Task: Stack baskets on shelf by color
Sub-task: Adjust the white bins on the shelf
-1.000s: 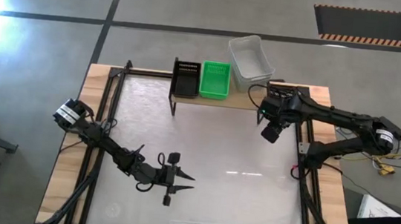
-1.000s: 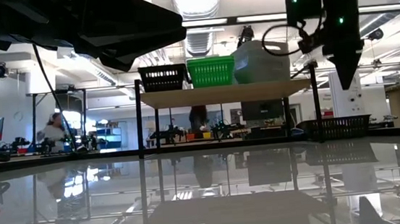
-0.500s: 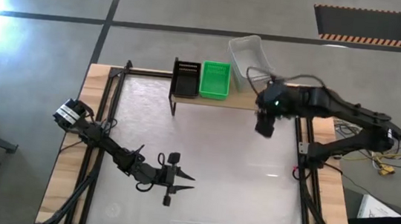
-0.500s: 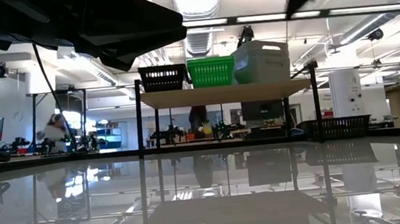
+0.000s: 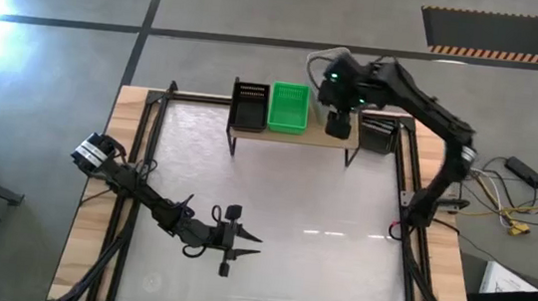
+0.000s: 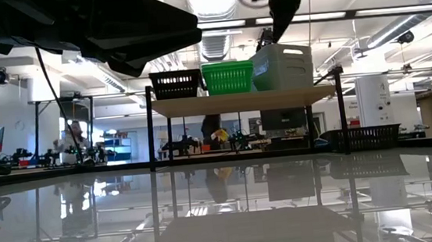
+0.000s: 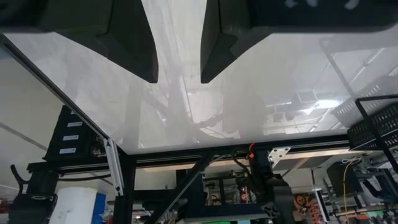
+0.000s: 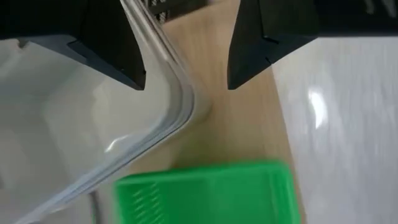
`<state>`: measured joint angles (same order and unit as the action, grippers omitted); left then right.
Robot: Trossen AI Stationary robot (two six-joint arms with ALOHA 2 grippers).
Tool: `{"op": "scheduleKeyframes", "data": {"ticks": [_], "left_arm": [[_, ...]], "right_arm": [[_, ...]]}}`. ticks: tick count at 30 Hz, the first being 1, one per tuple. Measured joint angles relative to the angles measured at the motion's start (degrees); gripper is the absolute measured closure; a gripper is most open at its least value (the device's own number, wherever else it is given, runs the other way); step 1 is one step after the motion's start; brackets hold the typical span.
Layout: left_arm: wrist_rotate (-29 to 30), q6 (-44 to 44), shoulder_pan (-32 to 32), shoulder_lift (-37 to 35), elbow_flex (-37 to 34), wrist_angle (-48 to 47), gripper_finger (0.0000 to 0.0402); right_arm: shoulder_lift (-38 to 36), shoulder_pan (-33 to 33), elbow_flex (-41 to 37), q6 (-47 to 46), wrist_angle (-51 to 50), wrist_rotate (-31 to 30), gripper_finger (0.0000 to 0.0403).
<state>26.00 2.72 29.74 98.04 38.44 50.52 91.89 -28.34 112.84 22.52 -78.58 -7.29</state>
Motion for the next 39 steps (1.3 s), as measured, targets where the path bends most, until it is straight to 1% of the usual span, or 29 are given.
{"op": "scheduleKeyframes", "data": {"ticks": [5,8,10,14,21,23,24,27,32,39], "left_arm": [[0.0,0.05,0.0,0.0,-0.02,0.0,0.0297],[0.0,0.07,0.0,0.0,-0.02,0.0,0.0297],[0.0,0.31,0.0,0.0,-0.02,0.0,0.0297],[-0.02,1.42,0.02,0.0,-0.07,-0.02,0.0297],[-0.09,1.42,0.02,0.0,-0.09,-0.02,0.0297],[-0.11,1.42,0.02,0.0,-0.11,-0.02,0.0297],[-0.13,1.42,0.02,0.0,-0.11,-0.02,0.0297],[-0.17,1.42,0.02,0.0,-0.07,-0.02,0.0297],[-0.2,1.44,0.07,0.0,-0.09,-0.02,0.0297],[-0.2,1.44,0.04,0.0,-0.09,-0.02,0.0297]], "right_arm": [[7.87,-0.98,8.47,2.76,-8.08,-0.2,0.0182],[10.66,-0.93,12.28,3.07,-10.93,0.16,0.0189],[11.66,-0.42,13.85,2.9,-11.53,1.98,0.0201],[11.9,1.09,15.58,1.07,-11.51,5.63,0.0248],[11.68,4.44,17.35,-10.88,-11.42,5.74,0.0358],[11.66,5.49,17.33,-13.39,-11.42,5.71,0.0382],[11.67,5.99,17.29,-14.58,-11.42,5.86,0.0388],[11.9,7.37,17.29,-17.02,-11.33,5.85,0.039],[11.33,8.83,17.17,-16.94,-11.49,5.83,0.039],[5.54,9.01,17.11,-19.23,-11.57,6.0,0.039]]}}
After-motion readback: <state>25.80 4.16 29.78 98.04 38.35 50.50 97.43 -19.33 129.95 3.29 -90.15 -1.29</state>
